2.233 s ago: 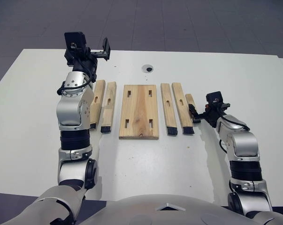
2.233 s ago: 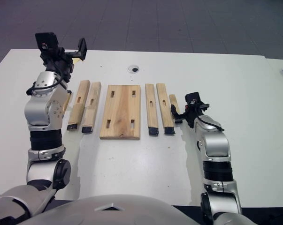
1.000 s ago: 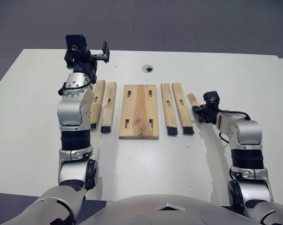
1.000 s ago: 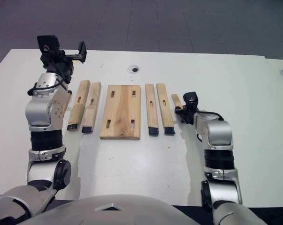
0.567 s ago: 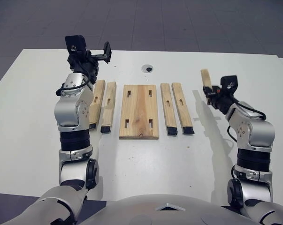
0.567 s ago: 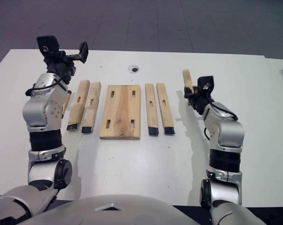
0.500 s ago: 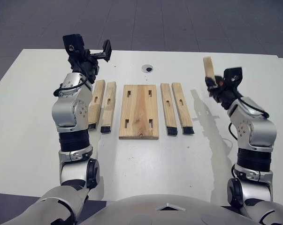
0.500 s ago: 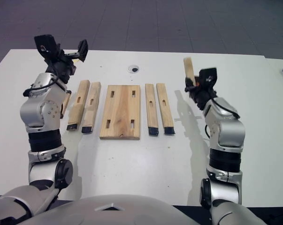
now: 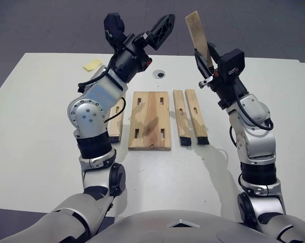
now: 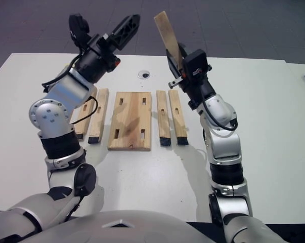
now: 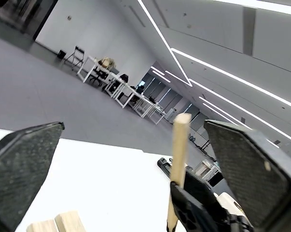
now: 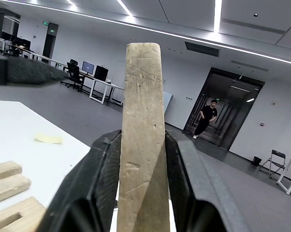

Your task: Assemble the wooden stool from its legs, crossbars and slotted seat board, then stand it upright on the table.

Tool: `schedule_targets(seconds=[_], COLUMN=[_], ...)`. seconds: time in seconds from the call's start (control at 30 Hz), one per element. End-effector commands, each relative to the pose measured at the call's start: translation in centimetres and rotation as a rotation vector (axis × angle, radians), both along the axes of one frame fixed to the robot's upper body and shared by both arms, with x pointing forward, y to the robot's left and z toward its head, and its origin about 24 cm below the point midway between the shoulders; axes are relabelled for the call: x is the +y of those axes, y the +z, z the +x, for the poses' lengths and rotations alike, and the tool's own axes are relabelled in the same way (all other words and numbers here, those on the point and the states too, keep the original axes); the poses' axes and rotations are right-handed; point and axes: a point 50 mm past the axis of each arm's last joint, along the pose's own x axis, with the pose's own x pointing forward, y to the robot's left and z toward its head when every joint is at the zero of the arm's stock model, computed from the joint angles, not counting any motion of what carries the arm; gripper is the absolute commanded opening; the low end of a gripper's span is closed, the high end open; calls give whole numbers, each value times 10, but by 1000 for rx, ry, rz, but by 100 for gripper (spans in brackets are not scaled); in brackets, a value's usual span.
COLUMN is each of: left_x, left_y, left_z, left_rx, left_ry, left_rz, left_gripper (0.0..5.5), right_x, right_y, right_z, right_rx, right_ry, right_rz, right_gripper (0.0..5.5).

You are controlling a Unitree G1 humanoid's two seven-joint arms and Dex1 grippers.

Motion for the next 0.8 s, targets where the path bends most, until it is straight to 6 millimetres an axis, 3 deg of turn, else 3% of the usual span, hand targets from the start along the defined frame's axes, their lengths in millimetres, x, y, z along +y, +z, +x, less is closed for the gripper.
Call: schedule_targets(seconds=[0.03, 0.37, 0.8], left_x=[-10, -24, -27], left_y=[6, 13, -1], left_z=[0, -6, -5], left_rx=[-9, -47, -3], left_ry=[-60, -131, -150], left_rz=[-39, -62, -48], left_gripper=[540, 540, 327], right_x=[6, 19, 21], right_y=[-1, -11, -15], right_z=[-4, -9, -6], right_rx=[-7, 25, 36], right_ry=[30, 83, 88], right_rz=[-9, -37, -71], right_gripper=[130, 130, 130])
